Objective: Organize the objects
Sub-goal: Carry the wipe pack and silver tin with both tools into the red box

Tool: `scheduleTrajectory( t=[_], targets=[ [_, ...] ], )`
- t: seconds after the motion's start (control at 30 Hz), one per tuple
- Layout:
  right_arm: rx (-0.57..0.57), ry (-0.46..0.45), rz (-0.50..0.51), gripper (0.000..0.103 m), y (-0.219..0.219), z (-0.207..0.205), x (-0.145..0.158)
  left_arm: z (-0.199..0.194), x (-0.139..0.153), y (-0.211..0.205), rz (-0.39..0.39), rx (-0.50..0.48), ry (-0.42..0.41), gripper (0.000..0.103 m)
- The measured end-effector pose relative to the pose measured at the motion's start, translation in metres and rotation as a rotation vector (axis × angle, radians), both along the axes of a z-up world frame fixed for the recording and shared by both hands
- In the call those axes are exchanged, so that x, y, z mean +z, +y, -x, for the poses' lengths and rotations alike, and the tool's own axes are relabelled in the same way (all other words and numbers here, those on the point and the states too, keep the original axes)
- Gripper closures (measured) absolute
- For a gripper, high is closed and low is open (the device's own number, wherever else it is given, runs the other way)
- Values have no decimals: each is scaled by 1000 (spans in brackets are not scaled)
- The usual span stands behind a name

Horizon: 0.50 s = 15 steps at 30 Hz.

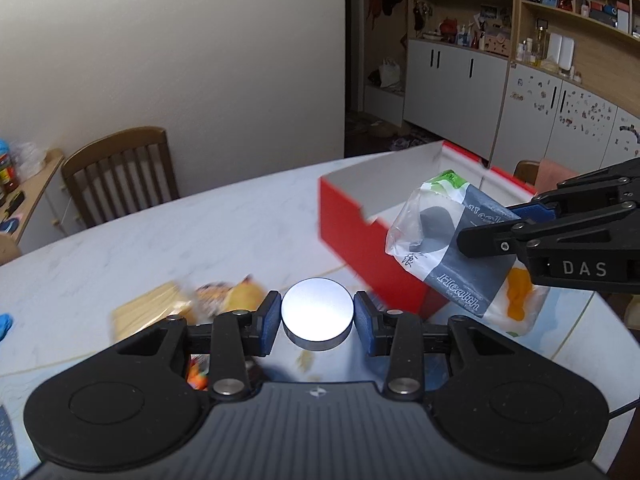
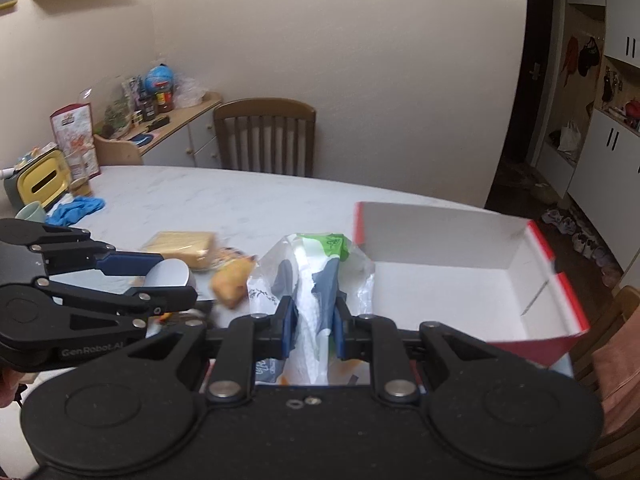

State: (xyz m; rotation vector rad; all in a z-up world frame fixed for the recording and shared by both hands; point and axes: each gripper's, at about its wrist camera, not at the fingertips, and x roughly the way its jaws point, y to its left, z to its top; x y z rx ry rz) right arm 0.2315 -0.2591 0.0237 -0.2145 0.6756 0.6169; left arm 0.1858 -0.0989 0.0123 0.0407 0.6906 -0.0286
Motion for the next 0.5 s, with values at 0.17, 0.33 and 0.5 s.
scheduleTrajectory(
  t=[0.17,0.33,0.5],
  targets=[
    [-15,3,-3,84,-35,-32,1,-33,2,-38,0,-7,2,65],
    [-31,5,9,84,-61,-58,-3,-60,0,-70,-16,-19,11,65],
    [-50,14,0,84,-80,-86,-5,-86,-4,-87,12,-31,47,65]
  ],
)
